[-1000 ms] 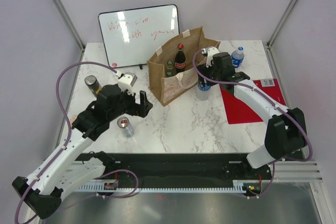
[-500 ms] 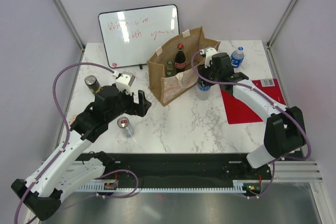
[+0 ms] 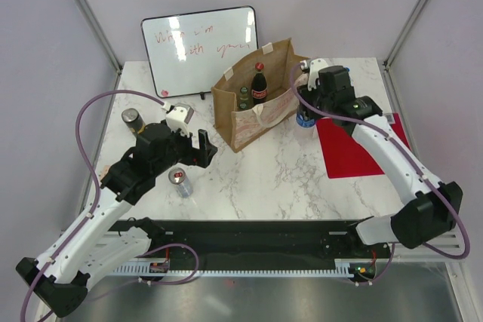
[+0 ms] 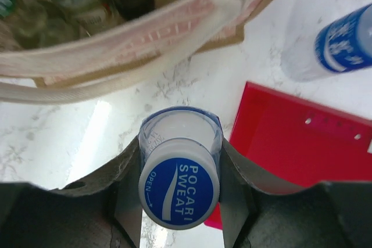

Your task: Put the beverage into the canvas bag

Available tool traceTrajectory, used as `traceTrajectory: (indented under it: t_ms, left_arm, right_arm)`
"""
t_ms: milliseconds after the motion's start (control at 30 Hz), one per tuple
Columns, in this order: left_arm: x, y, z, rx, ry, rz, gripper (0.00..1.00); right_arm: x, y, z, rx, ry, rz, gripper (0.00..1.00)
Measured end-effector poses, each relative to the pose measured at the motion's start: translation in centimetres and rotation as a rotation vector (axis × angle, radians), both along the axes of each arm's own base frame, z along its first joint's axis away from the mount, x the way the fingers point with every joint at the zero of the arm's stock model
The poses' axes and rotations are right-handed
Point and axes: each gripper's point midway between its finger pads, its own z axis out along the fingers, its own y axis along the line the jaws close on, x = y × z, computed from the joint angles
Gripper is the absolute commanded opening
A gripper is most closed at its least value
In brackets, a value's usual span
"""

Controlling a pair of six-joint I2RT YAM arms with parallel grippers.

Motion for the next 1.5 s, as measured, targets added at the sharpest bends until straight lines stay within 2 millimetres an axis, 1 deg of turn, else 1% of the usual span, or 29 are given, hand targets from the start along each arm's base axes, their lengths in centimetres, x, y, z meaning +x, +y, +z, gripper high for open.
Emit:
traceTrajectory:
  t_ms: [133,200,233,367,400,433,533,567,600,633,667,733,767,833,867,967,1000,1033,1067,1133,1433,1500]
  left_arm:
    - [0.0,0.0,0.0,0.000,0.000,0.000,0.96]
    - [0.0,0.0,0.0,0.000,0.000,0.000,0.96]
    - [0.0,0.0,0.0,0.000,0.000,0.000,0.96]
    - [0.0,0.0,0.0,0.000,0.000,0.001,0.96]
    - [0.0,0.0,-0.1,0.001,0.000,0.001,0.96]
    - [0.0,0.0,-0.1,0.001,0.001,0.001,0.96]
    - [0.0,0.0,-0.2,0.003,0.003,0.001,0.96]
    - [0.0,0.0,-0.3,0.003,0.003,0.002,0.96]
    - [0.0,0.1,-0.3,0.004,0.004,0.003,0.96]
    - [0.0,0.1,-0.3,0.006,0.004,0.004,0.96]
    - [0.1,0.1,-0.4,0.007,0.004,0.007,0.96]
    - [0.1,0.2,-0.4,0.008,0.004,0.008,0.96]
    - [0.1,0.2,-0.4,0.009,0.004,0.009,0.96]
    - [0.1,0.2,-0.4,0.011,0.003,0.014,0.96]
    - [0.2,0.2,-0.4,0.011,0.003,0.014,0.96]
    - [0.2,0.2,-0.4,0.011,0.003,0.014,0.96]
    - [0.2,0.2,-0.4,0.011,0.003,0.014,0.96]
    - [0.1,0.2,-0.4,0.011,0.004,0.014,0.96]
    - [0.2,0.2,-0.4,0.011,0.003,0.014,0.96]
    - [0.2,0.2,-0.4,0.011,0.003,0.014,0.96]
    - [0.2,0.2,-0.5,0.013,0.006,0.014,0.96]
    - [0.2,0.2,-0.5,0.012,0.005,0.014,0.96]
  right_arm:
    - [0.4,0.2,6.7,0.054,-0.126,0.003,0.00]
    - [0.6,0.4,10.8,0.094,-0.201,0.003,0.00]
    - [0.6,0.5,12.4,0.112,-0.233,0.004,0.00]
    - [0.6,1.1,19.9,0.196,-0.374,0.023,0.00]
    - [0.6,1.3,21.4,0.214,-0.401,0.029,0.00]
    - [0.8,1.6,23.3,0.238,-0.440,0.038,0.00]
    - [2.0,2.4,26.2,0.285,-0.519,0.051,0.00]
    - [2.5,2.7,26.4,0.292,-0.530,0.055,0.00]
    - [3.3,3.1,26.4,0.299,-0.535,0.058,0.00]
    - [4.3,3.6,25.8,0.299,-0.529,0.060,0.00]
    - [5.3,4.1,25.1,0.297,-0.517,0.061,0.00]
    - [7.8,5.2,23.0,0.286,-0.481,0.064,0.00]
    - [9.3,5.8,21.4,0.277,-0.454,0.063,0.00]
    - [12.1,6.8,17.6,0.248,-0.391,0.060,0.00]
    - [13.3,7.0,15.7,0.223,-0.366,0.049,0.00]
    - [15.3,7.1,10.8,0.156,-0.285,0.029,0.00]
    - [15.7,6.9,9.5,0.130,-0.264,0.023,0.00]
    - [15.9,6.8,8.7,0.112,-0.251,0.020,0.00]
    - [15.9,6.6,8.0,0.099,-0.240,0.016,0.00]
    - [15.9,6.5,7.4,0.080,-0.232,0.017,0.00]
    - [16.7,6.6,7.2,0.075,-0.269,0.023,0.00]
    - [17.1,6.8,6.9,0.075,-0.271,0.023,0.00]
